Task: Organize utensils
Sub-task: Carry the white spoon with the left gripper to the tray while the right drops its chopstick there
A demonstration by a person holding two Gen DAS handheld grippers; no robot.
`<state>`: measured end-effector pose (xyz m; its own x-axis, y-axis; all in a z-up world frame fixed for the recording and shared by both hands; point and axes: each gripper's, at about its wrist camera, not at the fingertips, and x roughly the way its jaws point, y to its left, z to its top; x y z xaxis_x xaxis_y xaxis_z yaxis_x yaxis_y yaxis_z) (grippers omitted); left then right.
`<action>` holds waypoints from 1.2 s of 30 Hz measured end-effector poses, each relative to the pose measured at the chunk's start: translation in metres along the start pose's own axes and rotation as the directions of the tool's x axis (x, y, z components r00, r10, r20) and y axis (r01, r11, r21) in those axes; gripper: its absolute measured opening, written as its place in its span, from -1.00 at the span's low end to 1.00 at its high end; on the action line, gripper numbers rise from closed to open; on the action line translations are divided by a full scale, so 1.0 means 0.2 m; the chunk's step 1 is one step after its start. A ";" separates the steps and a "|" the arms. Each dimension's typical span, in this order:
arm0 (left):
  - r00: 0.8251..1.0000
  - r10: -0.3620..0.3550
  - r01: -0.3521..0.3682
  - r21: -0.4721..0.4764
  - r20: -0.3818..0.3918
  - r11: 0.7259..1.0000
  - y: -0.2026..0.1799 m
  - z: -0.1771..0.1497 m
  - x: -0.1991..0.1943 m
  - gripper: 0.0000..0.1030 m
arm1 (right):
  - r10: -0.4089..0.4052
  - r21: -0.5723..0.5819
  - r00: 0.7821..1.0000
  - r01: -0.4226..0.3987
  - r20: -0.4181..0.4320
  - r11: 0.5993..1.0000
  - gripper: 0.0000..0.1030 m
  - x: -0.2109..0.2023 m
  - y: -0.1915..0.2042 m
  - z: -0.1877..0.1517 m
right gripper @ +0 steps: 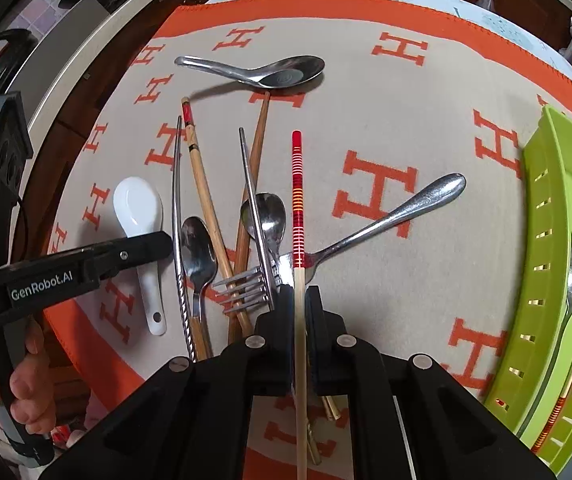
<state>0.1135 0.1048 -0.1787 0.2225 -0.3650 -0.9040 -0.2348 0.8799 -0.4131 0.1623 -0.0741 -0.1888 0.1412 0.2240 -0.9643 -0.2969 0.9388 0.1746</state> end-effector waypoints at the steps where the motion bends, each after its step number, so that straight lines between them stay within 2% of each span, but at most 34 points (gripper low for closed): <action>1: 1.000 0.006 -0.006 0.004 0.001 1.000 -0.01 0.00 0.00 -0.84 | 0.002 0.000 1.000 -0.002 -0.001 1.000 -0.88 0.00 0.00 0.00; 4: 1.000 0.022 -0.022 0.017 0.005 1.000 -0.02 0.00 0.00 -0.81 | 0.015 0.004 1.000 -0.015 -0.021 1.000 -0.87 0.01 0.00 -0.01; 9: 0.999 0.036 -0.037 0.031 0.015 0.999 -0.04 0.00 0.00 -0.85 | -0.015 -0.009 1.000 0.015 -0.010 1.000 -0.86 0.02 0.03 -0.03; 13: 1.000 -0.011 0.011 -0.006 0.004 1.000 0.01 0.00 0.00 -0.88 | -0.012 0.024 1.000 0.011 0.009 1.000 -0.89 -0.01 0.01 -0.04; 18: 0.999 -0.046 0.046 -0.018 -0.009 0.999 0.02 -0.03 -0.03 -0.88 | 0.038 0.073 0.998 -0.043 0.059 0.996 -0.89 -0.13 -0.05 -0.08; 24: 0.997 -0.080 0.081 0.061 -0.007 0.995 -0.09 -0.10 -0.14 -0.88 | 0.069 0.127 0.988 -0.087 0.139 0.988 -0.90 -0.38 -0.17 -0.15; 28: 0.993 -0.119 0.118 0.130 -0.007 0.984 -0.24 -0.13 -0.22 -0.88 | 0.002 0.169 0.979 -0.038 0.206 0.985 -0.90 -0.59 -0.34 -0.23; 30: 0.991 -0.135 0.135 0.171 -0.011 0.976 -0.34 -0.14 -0.23 -0.88 | -0.070 0.205 0.971 0.022 0.230 0.978 -0.89 -0.68 -0.45 -0.27; 33: 0.989 -0.148 0.149 0.247 -0.021 0.957 -0.52 -0.16 -0.25 -0.88 | -0.180 0.273 0.957 0.114 0.227 0.955 -0.90 -0.73 -0.62 -0.31; 36: 0.985 -0.167 0.171 0.316 -0.041 0.933 -0.73 -0.17 -0.26 -0.88 | -0.241 0.318 0.947 0.166 0.212 0.934 -0.89 -0.74 -0.76 -0.35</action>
<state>0.1042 -0.0147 -0.0760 0.2192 -0.5188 -0.8263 0.1178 0.8548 -0.5054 0.1203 -0.2686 -0.0871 0.4054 0.0416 -0.9132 0.0463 0.9968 0.0659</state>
